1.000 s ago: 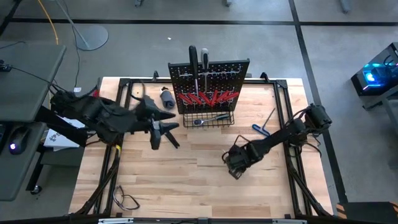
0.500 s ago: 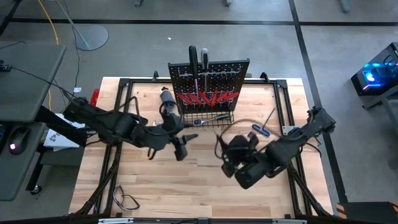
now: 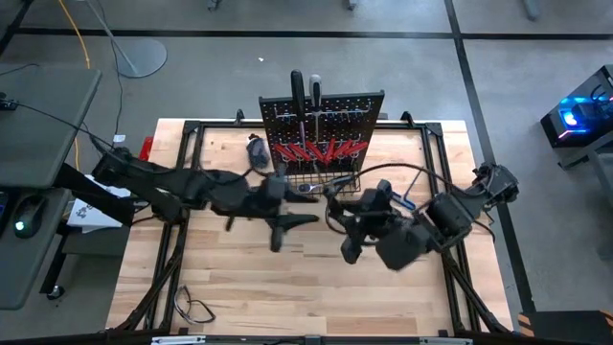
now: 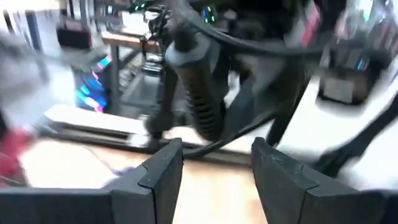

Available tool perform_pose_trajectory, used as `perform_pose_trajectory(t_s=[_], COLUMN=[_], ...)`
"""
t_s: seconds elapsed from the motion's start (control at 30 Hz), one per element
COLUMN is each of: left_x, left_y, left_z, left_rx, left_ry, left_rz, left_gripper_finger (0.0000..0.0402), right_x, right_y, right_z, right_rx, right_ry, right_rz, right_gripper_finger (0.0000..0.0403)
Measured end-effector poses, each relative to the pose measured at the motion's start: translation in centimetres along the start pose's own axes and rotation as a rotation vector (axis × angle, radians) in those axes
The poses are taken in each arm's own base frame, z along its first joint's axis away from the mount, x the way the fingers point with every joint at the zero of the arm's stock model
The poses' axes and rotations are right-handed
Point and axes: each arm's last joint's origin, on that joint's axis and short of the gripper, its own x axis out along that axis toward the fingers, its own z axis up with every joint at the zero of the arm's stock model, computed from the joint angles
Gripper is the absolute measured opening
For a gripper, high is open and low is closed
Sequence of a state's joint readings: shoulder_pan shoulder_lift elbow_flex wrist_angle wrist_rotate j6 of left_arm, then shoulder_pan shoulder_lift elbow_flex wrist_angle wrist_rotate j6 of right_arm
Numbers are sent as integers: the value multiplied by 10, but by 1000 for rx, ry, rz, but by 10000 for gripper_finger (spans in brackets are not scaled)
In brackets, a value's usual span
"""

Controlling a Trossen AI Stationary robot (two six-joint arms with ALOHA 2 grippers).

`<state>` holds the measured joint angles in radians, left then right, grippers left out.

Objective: Hang tools onto peg board
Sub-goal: Hang the black screwdriver on the peg board

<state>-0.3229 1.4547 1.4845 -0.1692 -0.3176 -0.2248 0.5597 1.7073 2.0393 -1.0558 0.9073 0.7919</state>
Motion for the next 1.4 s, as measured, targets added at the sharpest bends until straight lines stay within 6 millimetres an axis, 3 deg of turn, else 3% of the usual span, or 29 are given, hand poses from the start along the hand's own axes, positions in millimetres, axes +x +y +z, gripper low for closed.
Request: perform_pose_trajectory(t_s=[0.23,0.33,0.47,0.73,1.07,1.4], left_x=[-51,-60,-56,-40,-27,-26], left_y=[-6,-13,-18,-17,5,3], left_z=[14,13,1,-13,-12,-17], left_rx=[689,992,1233,1307,1370,1430], left_ry=[42,74,166,306,391,396], left_rz=[163,191,148,325,390,258], left_gripper_finger=[173,173,173,173,173,172], right_x=[22,37,58,77,107,107], right_y=[-22,-33,-48,-67,-49,-48], right_z=[22,33,51,61,52,51], right_rx=[305,383,472,536,577,587], right_ry=[372,491,536,538,618,633], right_rz=[212,303,418,398,491,506], right_gripper_finger=[86,86,86,86,86,86])
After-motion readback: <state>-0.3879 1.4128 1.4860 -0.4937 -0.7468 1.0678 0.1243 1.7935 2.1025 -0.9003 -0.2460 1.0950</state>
